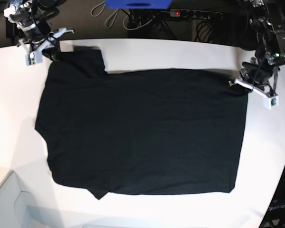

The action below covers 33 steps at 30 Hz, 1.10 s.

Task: Layout the t-shirt on the table in an organized manner, then fold the t-shirt properly
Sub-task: 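Lift the shirt with both grippers and lay it down flat again, then open both grippers and move the right gripper along the shirt side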

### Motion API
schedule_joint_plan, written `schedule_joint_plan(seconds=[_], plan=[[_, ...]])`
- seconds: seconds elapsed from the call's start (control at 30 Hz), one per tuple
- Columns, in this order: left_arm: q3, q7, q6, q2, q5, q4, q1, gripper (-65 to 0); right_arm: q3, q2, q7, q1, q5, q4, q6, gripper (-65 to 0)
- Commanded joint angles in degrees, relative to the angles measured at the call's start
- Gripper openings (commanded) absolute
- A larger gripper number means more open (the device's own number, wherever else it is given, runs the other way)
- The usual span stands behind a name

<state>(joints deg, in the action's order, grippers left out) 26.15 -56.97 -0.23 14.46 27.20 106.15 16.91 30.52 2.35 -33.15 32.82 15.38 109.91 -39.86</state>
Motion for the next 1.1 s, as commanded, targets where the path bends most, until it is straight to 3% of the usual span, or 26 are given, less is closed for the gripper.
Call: schedule_joint_plan(seconds=[0.0, 0.13, 0.47, 0.57, 0.7, 0.77, 0.93, 1.07], plan=[[0.0, 0.8, -0.2, 1.6, 0.4, 1.1, 0.2, -64.8, -0.7, -0.5, 1.3, 1.6, 0.8, 1.0, -0.1, -53.8], [-0.1, 0.8, -0.2, 2.6, 0.5, 1.2, 2.9, -64.6, -1.0, -0.6, 1.8, 3.5, 0.8, 1.1, -0.1, -43.5], [5.4, 0.8, -0.2, 4.0, 0.5, 0.4, 5.1, -63.8, 10.4, -0.6, 1.7, 2.7, 0.9, 2.7, -0.1, -42.6], [7.7, 0.8, -0.2, 3.9, 0.5, 0.5, 4.9, -55.1, 13.0, -0.8, 1.3, -1.6, 0.8, 2.3, -0.1, -42.6], [10.0, 0.8, -0.2, 2.5, 0.5, 0.8, 4.8, -36.4, 13.3, -2.5, 1.3, -9.8, 0.8, 2.4, -0.1, -42.5], [11.5, 0.8, -0.2, 1.8, 0.5, 0.8, 4.6, -32.3, 10.9, -4.9, 1.1, -15.2, 0.4, 1.9, -0.1, -42.4], [14.9, 0.8, -0.2, 0.7, 0.5, 2.0, 4.5, -31.9, 0.1, -10.2, -2.3, -33.2, -9.4, -7.7, -0.1, -42.0], [18.1, 0.8, -0.2, -1.8, 0.5, 4.9, 4.5, -31.9, -6.3, -12.8, -2.2, -50.6, -16.3, -26.3, -0.1, -32.3]])
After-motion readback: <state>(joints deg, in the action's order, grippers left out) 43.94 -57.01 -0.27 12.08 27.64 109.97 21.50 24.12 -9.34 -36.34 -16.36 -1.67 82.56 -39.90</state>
